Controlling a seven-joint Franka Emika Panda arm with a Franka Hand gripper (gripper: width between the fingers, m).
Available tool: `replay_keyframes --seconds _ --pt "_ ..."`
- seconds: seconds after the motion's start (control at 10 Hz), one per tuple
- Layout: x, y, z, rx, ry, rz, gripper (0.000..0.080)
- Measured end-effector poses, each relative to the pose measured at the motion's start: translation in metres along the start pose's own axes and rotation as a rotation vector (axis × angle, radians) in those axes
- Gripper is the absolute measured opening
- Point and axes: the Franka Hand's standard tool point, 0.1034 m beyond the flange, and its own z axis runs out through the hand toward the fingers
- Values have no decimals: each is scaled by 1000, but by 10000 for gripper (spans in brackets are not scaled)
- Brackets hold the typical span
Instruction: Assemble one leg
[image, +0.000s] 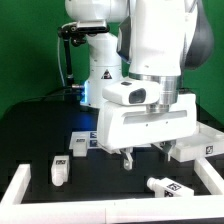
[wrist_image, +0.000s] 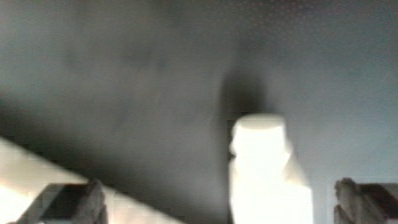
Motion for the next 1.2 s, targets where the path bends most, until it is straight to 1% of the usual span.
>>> replay_keyframes --seconds 0.1,0.2,0.4,0.7,0.9,1.2 --pt "17 -2 0 -10 29 24 649" --pt "25 -6 1 -16 51 29 649" --pt "23 -3 2 -17 47 36 649" --pt "23 -3 3 -16 46 37 649" --pt "24 -19 13 -8 38 65 649" --pt "22 -31 32 -6 32 77 649"
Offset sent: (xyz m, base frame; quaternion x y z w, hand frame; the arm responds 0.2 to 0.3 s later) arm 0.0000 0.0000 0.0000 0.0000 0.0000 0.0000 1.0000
